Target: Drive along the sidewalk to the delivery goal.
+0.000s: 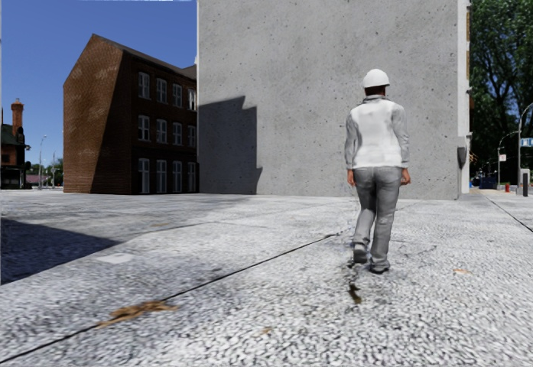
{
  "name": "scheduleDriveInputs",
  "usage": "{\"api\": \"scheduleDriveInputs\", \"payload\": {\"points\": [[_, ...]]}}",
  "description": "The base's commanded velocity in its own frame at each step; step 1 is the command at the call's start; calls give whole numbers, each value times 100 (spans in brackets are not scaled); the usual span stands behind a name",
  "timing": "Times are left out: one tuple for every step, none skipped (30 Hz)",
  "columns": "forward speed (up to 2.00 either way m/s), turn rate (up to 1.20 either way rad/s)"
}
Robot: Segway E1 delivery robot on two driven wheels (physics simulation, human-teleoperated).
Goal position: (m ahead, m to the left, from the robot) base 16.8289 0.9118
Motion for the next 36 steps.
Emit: {"api": "scheduleDriveInputs", "payload": {"points": [[145, 37], [146, 37], [146, 37], [146, 28], [146, 28], [146, 17], [146, 0], [147, 0], [147, 0], [147, 0], [147, 0], [147, 0], [147, 0], [147, 0], [147, 0], [147, 0], [147, 0], [147, 0], [147, 0], [147, 0], [147, 0], [147, 44], [147, 44], [147, 56], [147, 59], [146, 60], [146, 60], [146, 60], [146, 60], [146, 60], [146, 60], [146, 60], [146, 54], [147, 0], [155, 0], [155, 0]]}}
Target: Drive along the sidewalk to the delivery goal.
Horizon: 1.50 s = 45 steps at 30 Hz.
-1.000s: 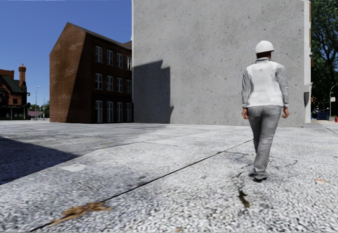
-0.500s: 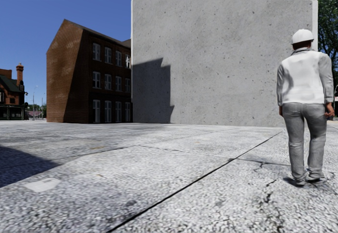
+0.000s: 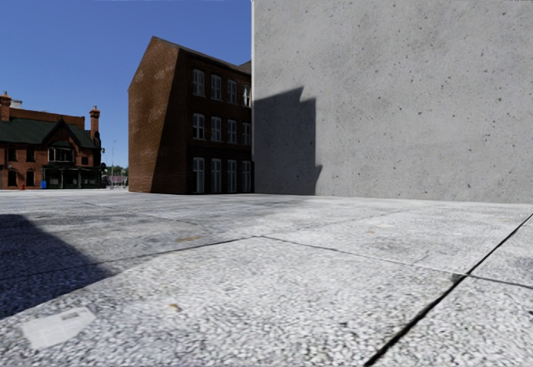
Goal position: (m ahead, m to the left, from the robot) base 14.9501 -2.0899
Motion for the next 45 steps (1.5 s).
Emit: {"api": "scheduleDriveInputs", "payload": {"points": [[167, 0], [172, 0], [176, 0], [176, 0], [178, 0], [181, 0], [181, 0], [186, 0], [200, 0], [200, 0], [200, 0], [200, 0], [200, 0], [200, 0], [200, 0], [200, 0], [200, 0], [200, 0], [200, 0], [200, 0], [200, 0], [200, 0], [200, 0], [200, 0], [200, 0], [200, 0], [200, 0], [200, 0], [200, 0], [200, 0], [200, 0], [200, 0], [200, 0], [200, 0], [200, 0], [200, 0], [200, 0], [200, 0], [200, 0], [200, 0], [200, 0], [200, 0], [200, 0], [200, 0], [200, 0]]}}
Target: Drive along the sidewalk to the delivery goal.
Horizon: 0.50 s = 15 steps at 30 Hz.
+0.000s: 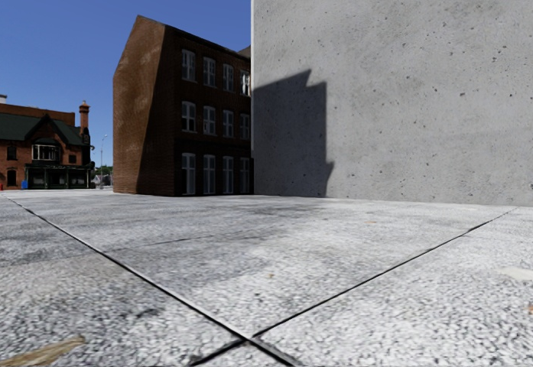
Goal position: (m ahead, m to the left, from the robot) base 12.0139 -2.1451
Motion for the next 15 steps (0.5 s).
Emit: {"api": "scheduleDriveInputs", "payload": {"points": [[200, 0], [200, 0], [200, 0], [200, 0], [200, 0], [200, 0], [200, 0], [200, 0], [200, 0], [200, 0], [200, -13], [200, -42], [200, -42], [200, -55], [200, -59]]}}
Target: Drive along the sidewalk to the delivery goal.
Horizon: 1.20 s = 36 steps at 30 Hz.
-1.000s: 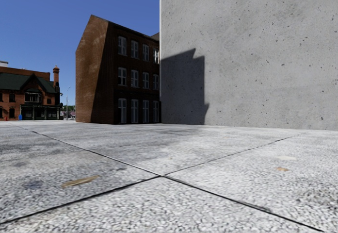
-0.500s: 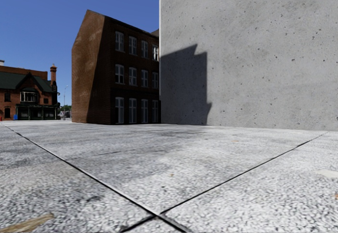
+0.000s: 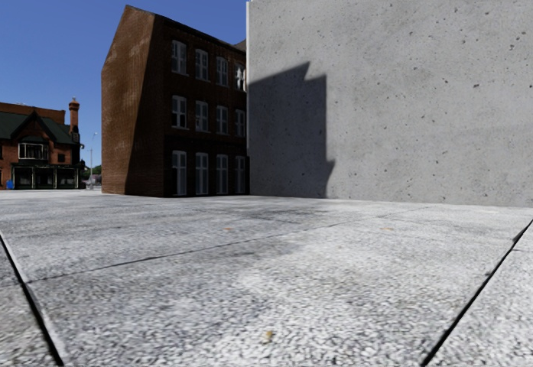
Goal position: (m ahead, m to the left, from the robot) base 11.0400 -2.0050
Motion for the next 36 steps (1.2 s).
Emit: {"api": "scheduleDriveInputs", "payload": {"points": [[200, -51], [200, -51], [200, -27], [200, -3], [200, 0], [200, 0], [200, 0], [200, 0], [200, 0], [200, 0], [200, 0], [200, 0], [200, 0], [200, 0], [200, 0], [200, 0], [200, 0], [200, 0], [200, 0], [200, -3], [200, -3], [200, -4], [200, -4], [200, 0], [200, 0], [200, 0], [200, 0], [200, 0], [200, 0], [200, 0], [200, -1], [200, -22], [200, -22], [200, -28], [200, -29], [200, -29]]}}
